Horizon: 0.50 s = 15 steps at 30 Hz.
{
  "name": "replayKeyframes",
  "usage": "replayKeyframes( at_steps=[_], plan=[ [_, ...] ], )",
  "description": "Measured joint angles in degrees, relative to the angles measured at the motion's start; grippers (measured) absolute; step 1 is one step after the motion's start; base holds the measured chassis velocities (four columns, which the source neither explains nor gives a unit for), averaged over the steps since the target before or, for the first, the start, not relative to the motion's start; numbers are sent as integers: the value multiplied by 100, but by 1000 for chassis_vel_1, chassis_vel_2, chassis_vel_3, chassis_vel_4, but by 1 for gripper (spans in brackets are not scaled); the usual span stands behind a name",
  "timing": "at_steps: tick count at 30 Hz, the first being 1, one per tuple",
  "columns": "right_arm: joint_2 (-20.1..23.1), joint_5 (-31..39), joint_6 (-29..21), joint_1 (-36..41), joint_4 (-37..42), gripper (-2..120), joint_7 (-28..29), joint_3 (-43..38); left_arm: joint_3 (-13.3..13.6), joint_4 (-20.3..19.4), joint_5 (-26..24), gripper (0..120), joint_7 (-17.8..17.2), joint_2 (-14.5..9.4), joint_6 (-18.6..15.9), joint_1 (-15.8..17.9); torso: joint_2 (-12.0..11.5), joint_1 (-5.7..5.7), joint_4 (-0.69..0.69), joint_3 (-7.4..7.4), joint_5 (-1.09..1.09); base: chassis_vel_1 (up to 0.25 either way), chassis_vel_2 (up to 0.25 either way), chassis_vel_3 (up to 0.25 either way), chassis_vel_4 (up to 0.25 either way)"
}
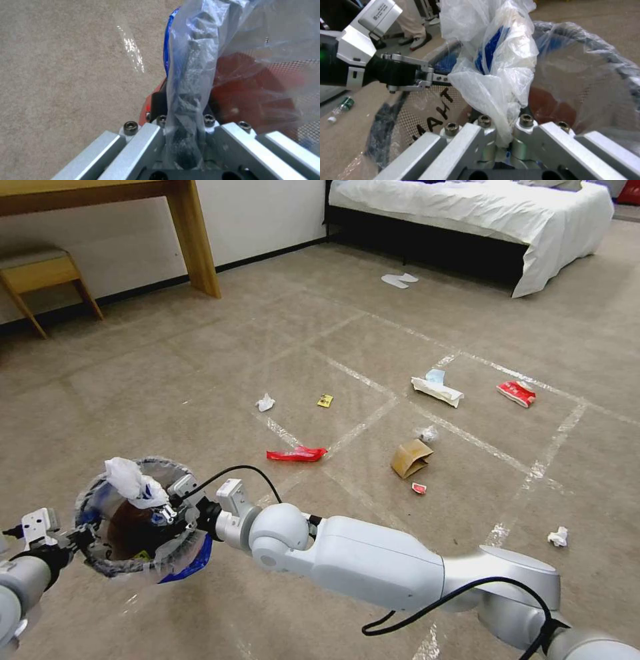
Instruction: Pick up the trash bin and place the garbage on the floor into it.
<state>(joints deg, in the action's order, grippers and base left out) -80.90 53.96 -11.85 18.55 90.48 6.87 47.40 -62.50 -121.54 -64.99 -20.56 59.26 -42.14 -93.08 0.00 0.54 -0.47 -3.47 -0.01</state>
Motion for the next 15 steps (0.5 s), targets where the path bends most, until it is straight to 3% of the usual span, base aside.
replayKeyframes(
  at_steps=[14,15],
  plan=[
    [-121,-36,55,-114,-169,0,28,146,-20,-36,6,1,0,12,0,-29,0,0,0,0,0,0,0,0,0],
    [-137,-53,66,-119,-212,4,34,156,-20,-37,6,1,0,12,0,-28,0,0,0,0,0,0,0,0,0]
  ],
)
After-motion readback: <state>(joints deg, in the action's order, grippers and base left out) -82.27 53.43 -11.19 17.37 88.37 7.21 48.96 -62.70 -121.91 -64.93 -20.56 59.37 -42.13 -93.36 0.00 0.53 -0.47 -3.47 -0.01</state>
